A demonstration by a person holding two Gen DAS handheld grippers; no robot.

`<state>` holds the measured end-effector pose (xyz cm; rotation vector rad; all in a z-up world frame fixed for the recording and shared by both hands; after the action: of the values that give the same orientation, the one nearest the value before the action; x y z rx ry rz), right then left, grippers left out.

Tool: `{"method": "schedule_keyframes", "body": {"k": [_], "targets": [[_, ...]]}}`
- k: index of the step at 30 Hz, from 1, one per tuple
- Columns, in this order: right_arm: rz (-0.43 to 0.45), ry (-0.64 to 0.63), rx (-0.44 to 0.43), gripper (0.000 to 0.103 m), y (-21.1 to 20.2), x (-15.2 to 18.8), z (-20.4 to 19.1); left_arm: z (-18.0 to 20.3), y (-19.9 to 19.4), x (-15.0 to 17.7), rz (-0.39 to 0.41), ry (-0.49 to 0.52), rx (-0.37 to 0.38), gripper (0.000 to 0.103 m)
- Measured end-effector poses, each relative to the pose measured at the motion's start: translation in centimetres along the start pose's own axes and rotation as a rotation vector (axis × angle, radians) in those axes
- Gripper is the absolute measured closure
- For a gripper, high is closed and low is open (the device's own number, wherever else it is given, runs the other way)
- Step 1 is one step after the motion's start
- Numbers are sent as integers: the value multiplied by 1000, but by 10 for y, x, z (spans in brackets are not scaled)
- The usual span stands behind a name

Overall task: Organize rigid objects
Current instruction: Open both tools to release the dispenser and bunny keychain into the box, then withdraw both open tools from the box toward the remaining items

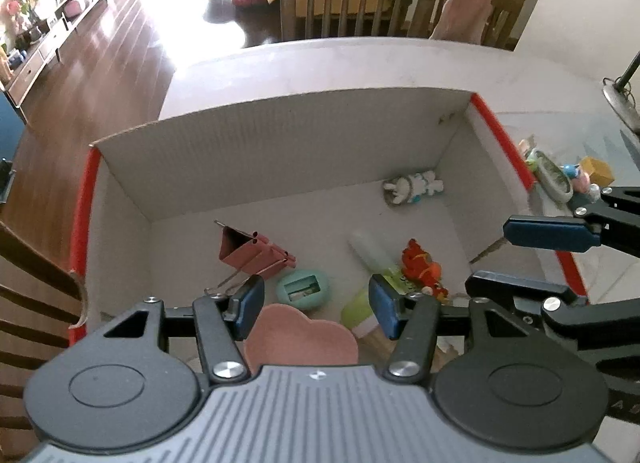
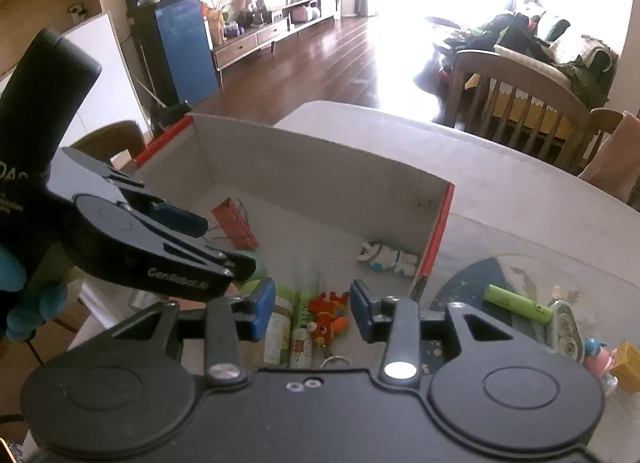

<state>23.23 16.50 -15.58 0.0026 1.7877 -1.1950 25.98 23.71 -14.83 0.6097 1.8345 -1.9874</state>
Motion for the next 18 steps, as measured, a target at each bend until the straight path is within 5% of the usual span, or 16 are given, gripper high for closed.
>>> {"method": "schedule_keyframes", "body": {"k": [18], "targets": [[134,63,-36,39,-71,8,-6,12,-71,10,119,-22,-28,46]]}}
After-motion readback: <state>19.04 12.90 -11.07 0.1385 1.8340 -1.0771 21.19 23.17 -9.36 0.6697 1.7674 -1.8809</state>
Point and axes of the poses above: each gripper's, at about its wrist camera, not at the fingertips, and y roughly the way its jaws point, z to its right, x to its underside, the point moved 2 cm from there along y, roughly the way its jaws point, and after that the axes turned 5 degrees about z, right-handed, at the moved point
